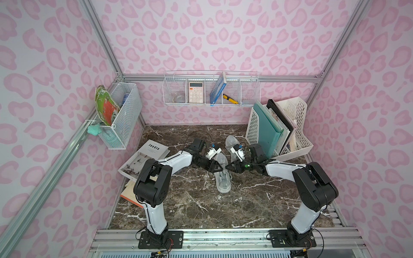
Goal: Tie the shoes
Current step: Cross the shoelace with the shoelace.
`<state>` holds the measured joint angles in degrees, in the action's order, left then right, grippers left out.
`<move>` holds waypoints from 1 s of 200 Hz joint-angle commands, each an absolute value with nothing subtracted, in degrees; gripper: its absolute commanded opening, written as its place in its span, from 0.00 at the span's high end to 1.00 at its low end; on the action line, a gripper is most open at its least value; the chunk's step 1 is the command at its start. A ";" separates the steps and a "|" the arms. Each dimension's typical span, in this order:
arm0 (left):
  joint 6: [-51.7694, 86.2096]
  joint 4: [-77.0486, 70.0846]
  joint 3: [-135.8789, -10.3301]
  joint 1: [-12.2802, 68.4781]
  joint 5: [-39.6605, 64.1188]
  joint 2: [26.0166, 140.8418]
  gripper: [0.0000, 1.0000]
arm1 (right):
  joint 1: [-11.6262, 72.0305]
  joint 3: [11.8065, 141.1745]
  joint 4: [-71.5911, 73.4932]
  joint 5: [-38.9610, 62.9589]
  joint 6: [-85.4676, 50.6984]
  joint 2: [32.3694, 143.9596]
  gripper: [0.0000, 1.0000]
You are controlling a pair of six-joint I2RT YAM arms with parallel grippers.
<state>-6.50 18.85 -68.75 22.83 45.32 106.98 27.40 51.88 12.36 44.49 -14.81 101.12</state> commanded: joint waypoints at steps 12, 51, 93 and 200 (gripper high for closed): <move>-8.07 20.00 -69.26 22.85 47.02 107.84 0.47 | 27.59 52.28 12.82 45.20 -14.49 101.09 0.64; -7.73 19.58 -69.48 22.85 46.76 108.62 0.58 | 27.60 52.12 12.78 45.18 -14.66 101.34 0.65; -6.77 18.58 -70.16 22.85 46.58 109.15 0.66 | 27.58 52.28 12.59 45.18 -14.76 101.44 0.65; -5.23 16.03 -69.44 22.85 46.23 108.64 0.86 | 28.61 55.45 12.79 44.65 -15.11 104.62 0.72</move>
